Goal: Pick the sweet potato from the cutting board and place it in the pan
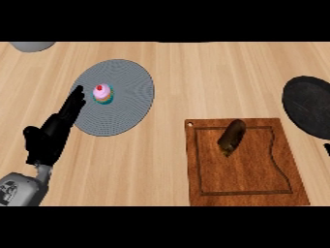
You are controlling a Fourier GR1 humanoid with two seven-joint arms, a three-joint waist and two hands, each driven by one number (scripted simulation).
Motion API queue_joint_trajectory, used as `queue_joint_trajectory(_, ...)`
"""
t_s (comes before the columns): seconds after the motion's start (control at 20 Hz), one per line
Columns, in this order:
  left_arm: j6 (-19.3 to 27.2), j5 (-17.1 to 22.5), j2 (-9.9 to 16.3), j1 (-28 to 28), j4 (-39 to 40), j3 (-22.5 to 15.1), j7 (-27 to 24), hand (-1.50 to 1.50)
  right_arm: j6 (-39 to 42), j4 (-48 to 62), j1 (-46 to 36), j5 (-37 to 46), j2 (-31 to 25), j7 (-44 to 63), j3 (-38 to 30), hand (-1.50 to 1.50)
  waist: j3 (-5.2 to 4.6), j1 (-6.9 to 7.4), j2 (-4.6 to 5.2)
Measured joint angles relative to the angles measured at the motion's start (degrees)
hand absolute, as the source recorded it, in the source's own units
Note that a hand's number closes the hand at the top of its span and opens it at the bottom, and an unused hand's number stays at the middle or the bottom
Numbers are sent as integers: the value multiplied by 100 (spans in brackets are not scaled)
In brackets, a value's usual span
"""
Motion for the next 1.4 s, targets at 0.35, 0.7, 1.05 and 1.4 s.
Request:
queue_joint_trajectory(0.35,-164,-101,68,-150,-129,-190,249,0,281,-94,-144,1557,612,2175,821,-150,-10,245,-61)
queue_joint_trajectory(0.7,-256,-142,47,-296,-189,-297,428,0,1666,24,-682,1730,905,3195,1120,-150,-30,399,-54)
queue_joint_trajectory(1.05,-332,-163,30,-363,-269,-356,461,0,2645,625,-1084,925,1368,3382,788,-150,-88,525,-47)
queue_joint_trajectory(1.4,-375,-173,-4,-450,-270,-384,548,0,3265,1421,-1607,640,1782,3471,398,-150,-143,539,-70)
